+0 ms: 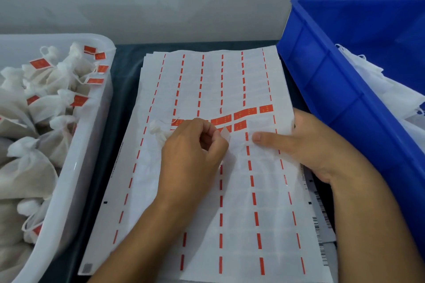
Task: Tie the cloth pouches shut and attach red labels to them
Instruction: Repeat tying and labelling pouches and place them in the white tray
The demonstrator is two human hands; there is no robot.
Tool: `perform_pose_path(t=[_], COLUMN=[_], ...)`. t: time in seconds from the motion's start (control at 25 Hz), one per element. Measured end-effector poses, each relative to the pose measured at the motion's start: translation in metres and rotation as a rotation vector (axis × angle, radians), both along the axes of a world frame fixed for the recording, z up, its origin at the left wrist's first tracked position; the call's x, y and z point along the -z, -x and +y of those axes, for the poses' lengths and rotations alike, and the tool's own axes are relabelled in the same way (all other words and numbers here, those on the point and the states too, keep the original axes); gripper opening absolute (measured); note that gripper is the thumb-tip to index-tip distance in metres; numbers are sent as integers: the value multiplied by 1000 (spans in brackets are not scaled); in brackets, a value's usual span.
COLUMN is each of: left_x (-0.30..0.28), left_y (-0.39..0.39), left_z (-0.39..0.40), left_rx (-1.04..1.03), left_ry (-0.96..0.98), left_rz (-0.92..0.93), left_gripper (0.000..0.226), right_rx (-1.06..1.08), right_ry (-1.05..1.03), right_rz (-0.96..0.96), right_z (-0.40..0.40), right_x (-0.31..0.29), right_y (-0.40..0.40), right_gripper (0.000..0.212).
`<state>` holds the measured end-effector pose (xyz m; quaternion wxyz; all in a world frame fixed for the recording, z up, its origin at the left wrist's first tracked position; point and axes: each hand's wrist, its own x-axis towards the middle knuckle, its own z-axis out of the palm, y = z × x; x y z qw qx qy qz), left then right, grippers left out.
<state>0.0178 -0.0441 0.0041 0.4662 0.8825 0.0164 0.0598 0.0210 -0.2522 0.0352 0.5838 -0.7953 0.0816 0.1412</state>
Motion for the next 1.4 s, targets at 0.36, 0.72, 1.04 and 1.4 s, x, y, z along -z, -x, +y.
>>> perform_pose_path(t=[0.36,0.72,1.04,1.4], left_x=[-12,-19,-19,-18], left_y=[6,6,5,2], left_z=[4,14,22,37], left_rx=[-9,69,106,104], left_ry=[65,-22,-209,-326], left_rz=[-149,-260,-438,-413], left_gripper=[13,8,21,19], right_rx=[132,101,-232,48], right_ry=[313,870,353,5], right_rz=[31,-165,-274,-245], right_z=[-14,4,66,71], right_x=[-7,-48,-62,-16], right_y=[-5,18,5,-8], right_gripper=[51,65,14,3])
